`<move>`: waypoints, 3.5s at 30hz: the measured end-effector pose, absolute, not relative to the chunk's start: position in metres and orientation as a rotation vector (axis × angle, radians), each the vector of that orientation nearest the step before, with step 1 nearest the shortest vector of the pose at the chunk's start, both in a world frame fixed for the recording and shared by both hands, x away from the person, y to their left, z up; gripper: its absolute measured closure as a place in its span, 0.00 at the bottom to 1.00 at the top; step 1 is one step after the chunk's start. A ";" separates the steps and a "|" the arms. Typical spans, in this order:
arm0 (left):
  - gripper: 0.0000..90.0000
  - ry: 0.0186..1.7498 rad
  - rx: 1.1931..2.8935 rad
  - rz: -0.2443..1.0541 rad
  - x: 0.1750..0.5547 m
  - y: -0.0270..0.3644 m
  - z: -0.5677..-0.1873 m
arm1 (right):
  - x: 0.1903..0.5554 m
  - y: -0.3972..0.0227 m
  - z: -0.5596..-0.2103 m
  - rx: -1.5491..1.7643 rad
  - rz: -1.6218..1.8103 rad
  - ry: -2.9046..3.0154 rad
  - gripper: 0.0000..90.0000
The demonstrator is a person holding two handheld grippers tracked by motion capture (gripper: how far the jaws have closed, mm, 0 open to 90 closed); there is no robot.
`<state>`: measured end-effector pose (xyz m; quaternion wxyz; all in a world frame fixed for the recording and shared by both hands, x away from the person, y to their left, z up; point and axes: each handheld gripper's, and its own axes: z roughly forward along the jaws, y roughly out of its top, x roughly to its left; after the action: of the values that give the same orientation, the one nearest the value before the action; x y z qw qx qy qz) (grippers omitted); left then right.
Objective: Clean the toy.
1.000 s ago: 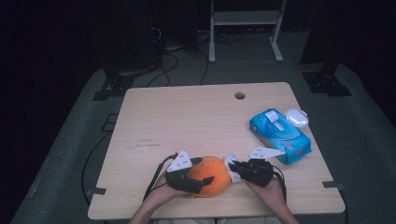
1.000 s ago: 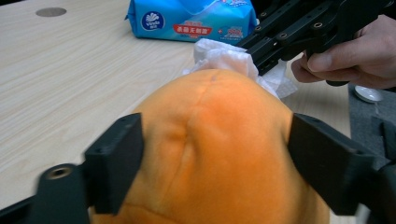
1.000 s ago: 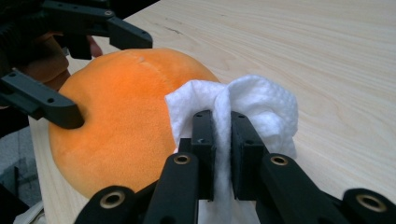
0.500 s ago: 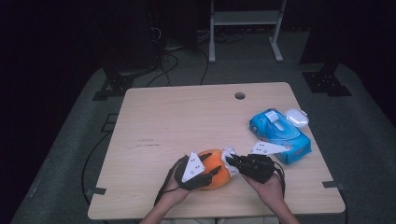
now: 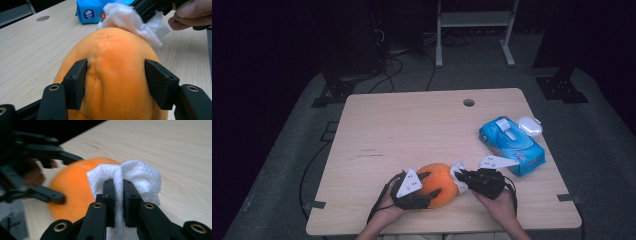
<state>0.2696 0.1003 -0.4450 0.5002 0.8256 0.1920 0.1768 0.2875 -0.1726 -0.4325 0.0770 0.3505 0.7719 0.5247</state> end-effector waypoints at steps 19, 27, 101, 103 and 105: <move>0.38 0.418 2.018 0.432 0.270 0.086 -0.448 | 0.284 -0.163 -0.432 1.025 1.550 2.302 0.90; 0.38 0.408 2.020 0.429 0.270 0.084 -0.448 | 0.292 -0.174 -0.443 1.123 1.535 2.298 0.90; 0.29 0.581 1.931 0.212 0.285 0.089 -0.445 | 0.274 -0.169 -0.416 0.927 1.461 2.237 0.91; 0.31 0.562 1.944 0.233 0.283 0.086 -0.443 | 0.267 -0.161 -0.411 0.871 1.500 2.249 0.91; 0.31 0.545 1.954 0.257 0.281 0.084 -0.442 | 0.263 -0.155 -0.408 0.824 1.504 2.269 0.91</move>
<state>0.2813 0.0841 -0.4417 0.5213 0.8155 0.2275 0.1071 0.2631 -0.1549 -0.4079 0.1484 0.2866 0.7889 0.5230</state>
